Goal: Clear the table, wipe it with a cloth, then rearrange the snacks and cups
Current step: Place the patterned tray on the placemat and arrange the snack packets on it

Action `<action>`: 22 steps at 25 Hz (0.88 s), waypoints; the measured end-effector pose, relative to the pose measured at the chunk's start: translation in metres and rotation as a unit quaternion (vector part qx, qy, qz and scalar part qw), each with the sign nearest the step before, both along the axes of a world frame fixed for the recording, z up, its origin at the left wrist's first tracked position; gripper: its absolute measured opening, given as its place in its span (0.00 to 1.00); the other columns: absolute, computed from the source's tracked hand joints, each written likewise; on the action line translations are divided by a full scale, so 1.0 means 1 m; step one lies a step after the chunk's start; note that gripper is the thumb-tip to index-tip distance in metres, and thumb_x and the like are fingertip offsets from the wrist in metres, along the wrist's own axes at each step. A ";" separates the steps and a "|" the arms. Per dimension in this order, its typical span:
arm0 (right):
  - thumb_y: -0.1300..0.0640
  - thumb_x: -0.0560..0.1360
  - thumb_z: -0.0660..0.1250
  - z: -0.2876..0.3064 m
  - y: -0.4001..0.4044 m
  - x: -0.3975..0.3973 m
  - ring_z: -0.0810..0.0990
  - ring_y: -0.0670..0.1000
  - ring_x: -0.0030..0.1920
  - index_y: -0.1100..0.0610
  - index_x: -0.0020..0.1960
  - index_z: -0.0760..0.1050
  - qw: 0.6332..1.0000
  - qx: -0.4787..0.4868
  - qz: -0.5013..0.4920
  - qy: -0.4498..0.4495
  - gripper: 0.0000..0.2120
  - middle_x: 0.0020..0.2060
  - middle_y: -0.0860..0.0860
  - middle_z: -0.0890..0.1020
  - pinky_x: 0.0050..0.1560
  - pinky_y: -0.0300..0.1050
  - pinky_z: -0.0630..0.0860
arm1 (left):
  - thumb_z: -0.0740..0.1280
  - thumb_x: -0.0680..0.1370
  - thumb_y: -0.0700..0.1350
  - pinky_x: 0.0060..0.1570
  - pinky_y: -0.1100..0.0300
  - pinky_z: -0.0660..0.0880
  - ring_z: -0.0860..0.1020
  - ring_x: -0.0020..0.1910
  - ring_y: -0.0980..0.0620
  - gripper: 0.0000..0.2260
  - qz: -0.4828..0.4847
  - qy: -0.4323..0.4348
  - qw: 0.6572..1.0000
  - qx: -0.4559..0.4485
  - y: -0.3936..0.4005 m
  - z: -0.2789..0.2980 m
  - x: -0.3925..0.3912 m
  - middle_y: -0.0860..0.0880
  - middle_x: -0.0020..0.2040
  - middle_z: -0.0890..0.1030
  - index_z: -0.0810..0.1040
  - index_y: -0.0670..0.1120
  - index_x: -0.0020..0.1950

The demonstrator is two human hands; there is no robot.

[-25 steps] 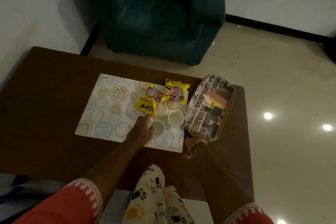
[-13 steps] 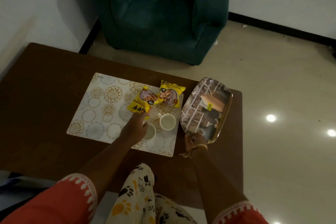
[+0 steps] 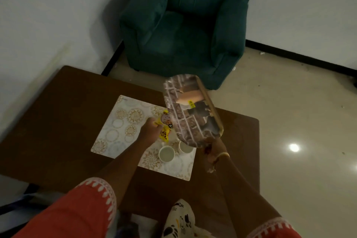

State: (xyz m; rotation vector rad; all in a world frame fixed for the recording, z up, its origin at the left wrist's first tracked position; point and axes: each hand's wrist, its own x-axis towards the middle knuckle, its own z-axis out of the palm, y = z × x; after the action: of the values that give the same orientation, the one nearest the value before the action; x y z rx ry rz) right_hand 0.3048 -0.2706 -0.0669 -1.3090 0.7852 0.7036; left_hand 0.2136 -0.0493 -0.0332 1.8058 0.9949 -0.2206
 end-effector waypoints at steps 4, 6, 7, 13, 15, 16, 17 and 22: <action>0.70 0.71 0.62 0.007 0.068 -0.001 0.67 0.50 0.27 0.57 0.41 0.75 0.990 -0.023 0.134 -0.035 0.09 0.29 0.54 0.71 0.25 0.38 0.65 | 0.66 0.78 0.40 0.50 0.47 0.76 0.78 0.53 0.42 0.27 0.179 -0.026 0.943 -0.280 0.050 -0.010 -0.027 0.40 0.61 0.76 0.59 0.43 0.75; 0.72 0.71 0.61 0.002 0.105 -0.002 0.66 0.51 0.27 0.57 0.40 0.73 0.975 -0.040 0.213 -0.059 0.11 0.30 0.55 0.70 0.27 0.38 0.63 | 0.63 0.79 0.35 0.47 0.46 0.77 0.79 0.50 0.41 0.20 0.251 -0.060 0.898 -0.357 0.080 -0.020 -0.043 0.39 0.54 0.79 0.65 0.39 0.71; 0.73 0.71 0.60 -0.001 0.121 -0.004 0.65 0.50 0.27 0.58 0.40 0.73 0.964 -0.052 0.250 -0.071 0.11 0.30 0.55 0.69 0.26 0.37 0.62 | 0.61 0.79 0.33 0.48 0.45 0.76 0.79 0.49 0.40 0.18 0.286 -0.072 0.878 -0.376 0.092 -0.026 -0.050 0.38 0.53 0.79 0.67 0.39 0.69; 0.69 0.71 0.61 -0.036 0.207 -0.014 0.75 0.55 0.39 0.59 0.49 0.77 0.892 -0.168 0.384 -0.167 0.11 0.40 0.59 0.79 0.39 0.51 0.73 | 0.58 0.76 0.26 0.45 0.45 0.77 0.81 0.45 0.43 0.24 0.369 -0.066 0.844 -0.384 0.150 -0.073 -0.080 0.38 0.51 0.80 0.66 0.43 0.70; 0.64 0.74 0.63 -0.051 0.230 -0.016 0.78 0.57 0.50 0.60 0.60 0.75 0.846 -0.251 0.420 -0.211 0.15 0.53 0.60 0.80 0.51 0.51 0.74 | 0.57 0.76 0.24 0.47 0.43 0.76 0.80 0.44 0.43 0.25 0.401 -0.072 0.829 -0.383 0.162 -0.091 -0.083 0.36 0.53 0.80 0.66 0.42 0.71; 0.63 0.75 0.64 -0.057 0.239 -0.016 0.78 0.59 0.55 0.59 0.64 0.74 0.825 -0.283 0.433 -0.226 0.17 0.57 0.60 0.79 0.54 0.50 0.74 | 0.57 0.76 0.24 0.46 0.43 0.77 0.80 0.45 0.42 0.26 0.419 -0.080 0.818 -0.386 0.167 -0.103 -0.086 0.35 0.57 0.78 0.65 0.42 0.71; 0.62 0.75 0.64 -0.064 0.247 -0.016 0.77 0.60 0.58 0.59 0.65 0.72 0.810 -0.304 0.443 -0.235 0.19 0.59 0.60 0.78 0.55 0.49 0.73 | 0.58 0.76 0.24 0.45 0.43 0.78 0.80 0.47 0.41 0.26 0.433 -0.086 0.809 -0.389 0.171 -0.112 -0.088 0.35 0.60 0.77 0.65 0.42 0.70; 0.59 0.74 0.65 -0.093 0.266 -0.010 0.75 0.61 0.62 0.59 0.66 0.71 0.755 -0.367 0.491 -0.233 0.20 0.62 0.60 0.77 0.57 0.50 0.73 | 0.60 0.76 0.26 0.43 0.47 0.81 0.81 0.51 0.42 0.23 0.433 -0.101 0.799 -0.405 0.177 -0.148 -0.090 0.37 0.60 0.79 0.68 0.42 0.68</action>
State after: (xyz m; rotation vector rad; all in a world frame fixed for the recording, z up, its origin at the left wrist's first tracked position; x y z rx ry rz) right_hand 0.2949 -0.0042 -0.1596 -2.5633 -0.1745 0.8302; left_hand 0.1238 0.1281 -0.1816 0.4805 1.2186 0.1205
